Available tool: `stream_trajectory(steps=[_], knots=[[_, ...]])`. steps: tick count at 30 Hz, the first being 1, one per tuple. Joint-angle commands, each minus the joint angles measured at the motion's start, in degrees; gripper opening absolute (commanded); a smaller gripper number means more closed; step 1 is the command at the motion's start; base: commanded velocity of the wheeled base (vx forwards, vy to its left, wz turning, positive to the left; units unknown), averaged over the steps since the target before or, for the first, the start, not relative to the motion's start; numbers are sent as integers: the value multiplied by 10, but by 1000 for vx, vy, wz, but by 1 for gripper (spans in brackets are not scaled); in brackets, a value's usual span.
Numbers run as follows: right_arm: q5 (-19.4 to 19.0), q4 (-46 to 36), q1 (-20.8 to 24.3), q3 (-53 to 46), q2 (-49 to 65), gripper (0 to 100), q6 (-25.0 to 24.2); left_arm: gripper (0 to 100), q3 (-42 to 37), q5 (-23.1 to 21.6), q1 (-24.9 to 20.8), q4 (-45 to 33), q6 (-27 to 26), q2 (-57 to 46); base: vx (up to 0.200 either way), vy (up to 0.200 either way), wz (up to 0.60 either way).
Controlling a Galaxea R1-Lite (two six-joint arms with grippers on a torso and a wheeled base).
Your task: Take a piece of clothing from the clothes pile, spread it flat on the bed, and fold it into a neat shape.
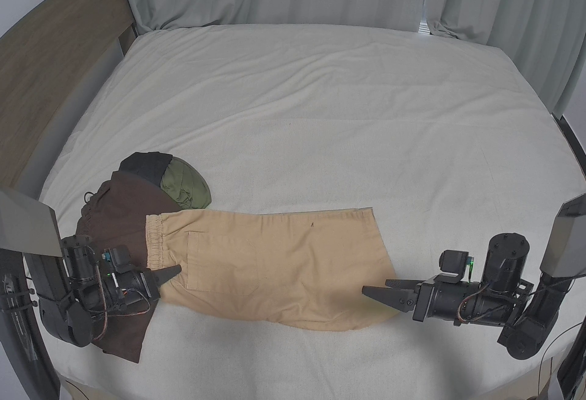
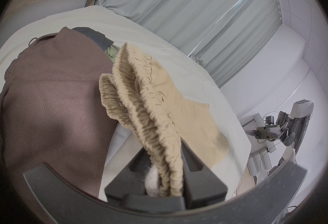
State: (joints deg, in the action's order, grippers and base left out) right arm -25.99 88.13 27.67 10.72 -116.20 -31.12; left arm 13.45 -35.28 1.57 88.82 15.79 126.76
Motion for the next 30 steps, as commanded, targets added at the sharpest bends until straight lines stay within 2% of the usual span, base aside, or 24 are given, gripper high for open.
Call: stream_trajectory(steps=[1,12,15,30], knots=[[0,0,0,1,-1,100,0,0,-5,-4,10,0,0,-12,0,0,0],[0,0,0,0,-1,100,0,0,8,0,-39,-1,7,-37,0,0,0],[0,0,0,1,-1,100,0,0,17,6,-65,0,9,-40,0,0,0],[0,0,-4,1,0,100,0,0,55,40,-129,0,24,-40,0,0,0]])
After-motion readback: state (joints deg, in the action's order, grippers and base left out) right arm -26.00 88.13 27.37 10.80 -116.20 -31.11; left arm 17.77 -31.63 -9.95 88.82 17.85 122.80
